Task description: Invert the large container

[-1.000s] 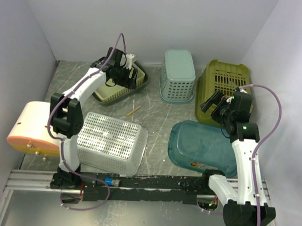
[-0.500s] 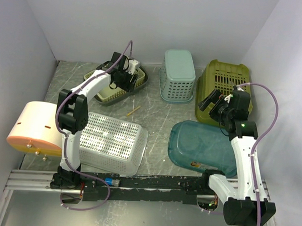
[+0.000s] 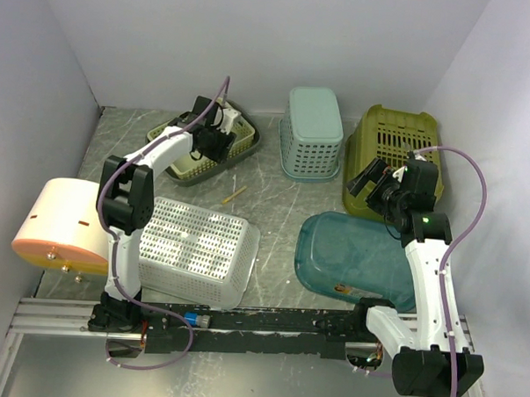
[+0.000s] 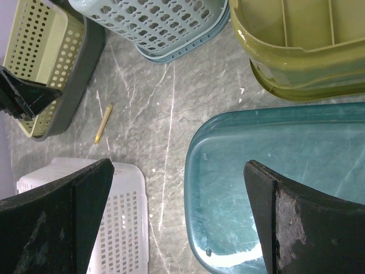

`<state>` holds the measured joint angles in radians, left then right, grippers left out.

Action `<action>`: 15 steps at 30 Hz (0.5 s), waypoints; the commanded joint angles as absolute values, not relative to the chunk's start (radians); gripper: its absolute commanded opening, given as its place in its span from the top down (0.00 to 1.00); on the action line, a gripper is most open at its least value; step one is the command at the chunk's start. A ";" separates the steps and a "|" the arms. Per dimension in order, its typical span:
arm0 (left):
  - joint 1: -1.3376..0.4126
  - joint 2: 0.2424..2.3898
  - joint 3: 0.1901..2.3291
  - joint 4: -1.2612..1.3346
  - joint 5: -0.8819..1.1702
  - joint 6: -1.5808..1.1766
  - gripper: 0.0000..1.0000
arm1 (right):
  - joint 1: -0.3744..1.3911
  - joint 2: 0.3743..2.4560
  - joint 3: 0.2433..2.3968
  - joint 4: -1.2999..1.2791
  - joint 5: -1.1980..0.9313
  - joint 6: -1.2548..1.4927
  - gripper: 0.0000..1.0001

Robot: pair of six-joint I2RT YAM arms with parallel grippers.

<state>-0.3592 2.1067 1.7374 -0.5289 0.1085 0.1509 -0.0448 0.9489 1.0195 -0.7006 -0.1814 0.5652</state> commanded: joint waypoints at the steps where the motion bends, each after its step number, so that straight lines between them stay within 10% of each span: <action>1: -0.339 2.114 1.733 -0.504 0.089 0.165 0.39 | -0.048 0.941 1.008 -0.681 -0.198 0.568 0.00; 15: -0.337 2.052 1.803 -0.544 -0.036 0.178 0.93 | -0.048 0.933 1.006 -0.685 -0.197 0.565 0.00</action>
